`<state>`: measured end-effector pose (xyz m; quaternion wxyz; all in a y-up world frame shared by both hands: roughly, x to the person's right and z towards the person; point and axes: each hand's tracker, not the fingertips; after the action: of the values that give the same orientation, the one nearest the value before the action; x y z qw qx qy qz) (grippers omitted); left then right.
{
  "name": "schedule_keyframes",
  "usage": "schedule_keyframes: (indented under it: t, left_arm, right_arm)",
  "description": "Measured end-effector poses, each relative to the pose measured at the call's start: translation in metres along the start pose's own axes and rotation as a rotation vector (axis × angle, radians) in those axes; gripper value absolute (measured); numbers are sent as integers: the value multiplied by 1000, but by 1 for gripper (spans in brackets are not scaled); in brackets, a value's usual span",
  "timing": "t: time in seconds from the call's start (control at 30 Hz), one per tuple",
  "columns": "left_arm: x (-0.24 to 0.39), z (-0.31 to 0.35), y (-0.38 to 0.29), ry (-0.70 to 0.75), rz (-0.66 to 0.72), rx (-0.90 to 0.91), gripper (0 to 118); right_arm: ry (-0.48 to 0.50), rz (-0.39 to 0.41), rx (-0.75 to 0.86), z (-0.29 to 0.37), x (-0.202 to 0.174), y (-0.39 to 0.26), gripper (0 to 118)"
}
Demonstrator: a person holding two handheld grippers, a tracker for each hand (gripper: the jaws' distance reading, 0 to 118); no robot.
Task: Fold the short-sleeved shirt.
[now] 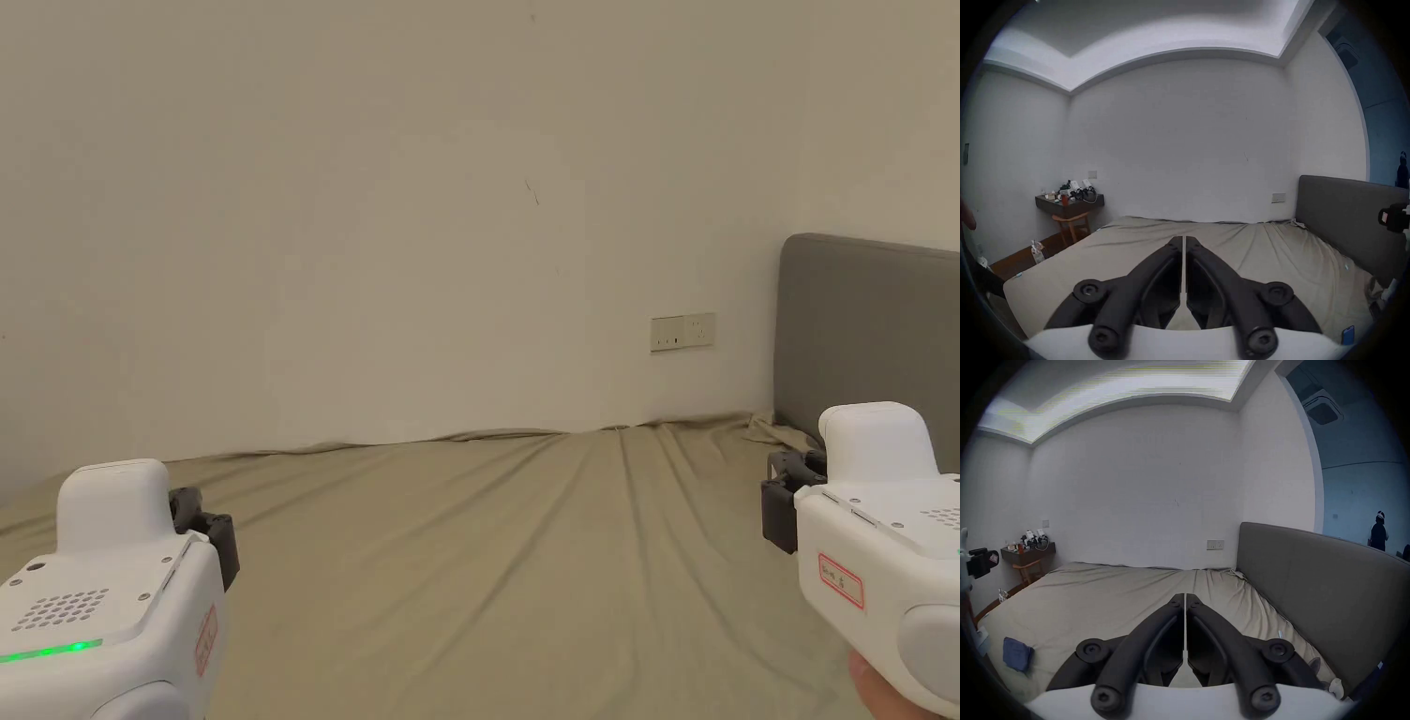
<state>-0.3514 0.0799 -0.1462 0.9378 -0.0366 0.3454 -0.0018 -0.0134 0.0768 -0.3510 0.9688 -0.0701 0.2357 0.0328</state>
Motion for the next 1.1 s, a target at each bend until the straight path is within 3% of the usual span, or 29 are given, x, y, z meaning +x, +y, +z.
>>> schedule_keyframes:
  t: [0.03,0.07,0.1,0.13,0.27,0.43,1.1]
  left_arm:
    - [0,1,2,-25,6,13,12]
    - [3,2,3,-12,12,19,54]
    - [5,2,4,19,14,23,106]
    - [7,2,7,35,11,9,118]
    - [1,10,14,-56,36,1,118]
    - [7,7,11,-27,-13,-4,118]
    - [6,14,19,-78,15,-7,118]
  right_arm:
    - [2,1,4,0,-2,1,14]
    - [1,4,6,0,-5,2,43]
    - [4,6,2,0,-8,4,97]
    - [10,2,-9,-3,-10,5,117]
    - [45,-17,-3,10,-14,6,118]
    - [28,-10,17,8,-15,12,118]
    - [55,-2,-8,9,-20,9,118]
